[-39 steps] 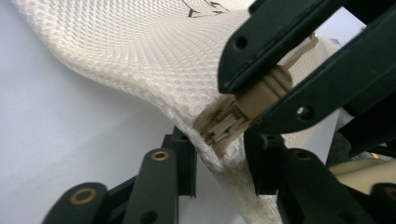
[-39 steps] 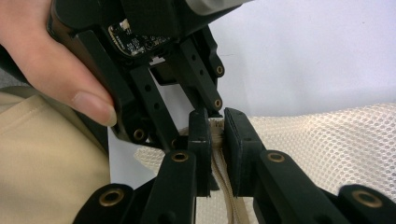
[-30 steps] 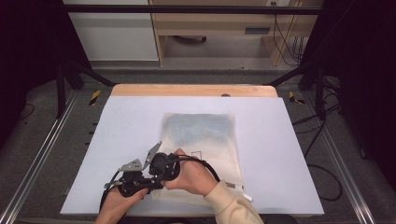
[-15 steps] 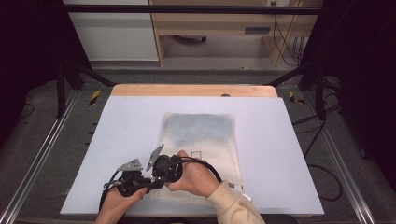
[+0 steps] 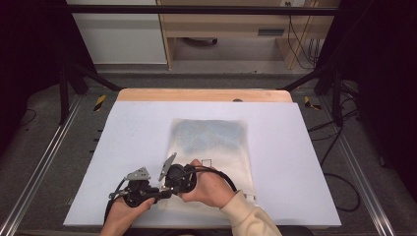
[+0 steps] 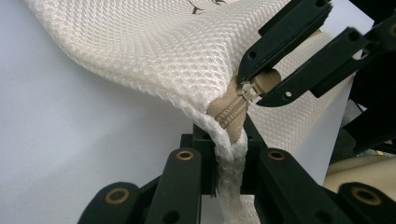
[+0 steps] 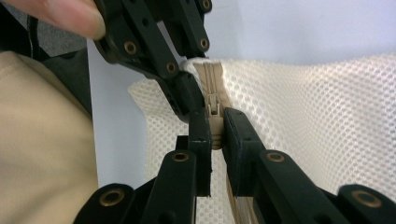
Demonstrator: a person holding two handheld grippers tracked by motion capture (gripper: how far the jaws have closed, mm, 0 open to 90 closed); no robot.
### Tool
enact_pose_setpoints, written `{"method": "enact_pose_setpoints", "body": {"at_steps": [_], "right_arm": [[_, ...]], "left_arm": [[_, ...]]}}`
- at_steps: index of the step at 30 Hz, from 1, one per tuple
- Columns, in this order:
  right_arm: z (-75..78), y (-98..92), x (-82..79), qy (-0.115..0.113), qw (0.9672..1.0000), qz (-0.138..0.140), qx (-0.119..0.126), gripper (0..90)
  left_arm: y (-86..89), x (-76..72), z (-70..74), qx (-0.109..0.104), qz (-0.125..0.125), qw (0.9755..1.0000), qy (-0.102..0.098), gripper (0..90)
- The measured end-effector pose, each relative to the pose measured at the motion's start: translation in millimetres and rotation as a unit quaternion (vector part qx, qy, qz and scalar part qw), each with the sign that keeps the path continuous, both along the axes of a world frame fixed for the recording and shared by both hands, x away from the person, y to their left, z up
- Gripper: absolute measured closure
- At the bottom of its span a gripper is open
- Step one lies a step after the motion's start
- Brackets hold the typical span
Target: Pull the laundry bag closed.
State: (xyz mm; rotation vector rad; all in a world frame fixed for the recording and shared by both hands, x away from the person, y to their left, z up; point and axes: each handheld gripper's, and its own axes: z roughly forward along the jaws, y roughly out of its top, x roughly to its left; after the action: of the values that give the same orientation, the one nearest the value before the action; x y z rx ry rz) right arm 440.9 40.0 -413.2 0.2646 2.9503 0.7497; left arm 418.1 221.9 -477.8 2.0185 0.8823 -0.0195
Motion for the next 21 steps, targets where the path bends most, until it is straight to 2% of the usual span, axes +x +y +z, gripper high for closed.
{"method": "enact_pose_setpoints", "body": {"at_steps": [21], "right_arm": [[-7.1, -18.4, -0.4, 0.011, 0.9997, -0.019, 0.004, 82.0]], "left_arm": [[-5.3, -2.8, 0.3, 0.007, -0.011, 0.9999, -0.006, 82.1]]}}
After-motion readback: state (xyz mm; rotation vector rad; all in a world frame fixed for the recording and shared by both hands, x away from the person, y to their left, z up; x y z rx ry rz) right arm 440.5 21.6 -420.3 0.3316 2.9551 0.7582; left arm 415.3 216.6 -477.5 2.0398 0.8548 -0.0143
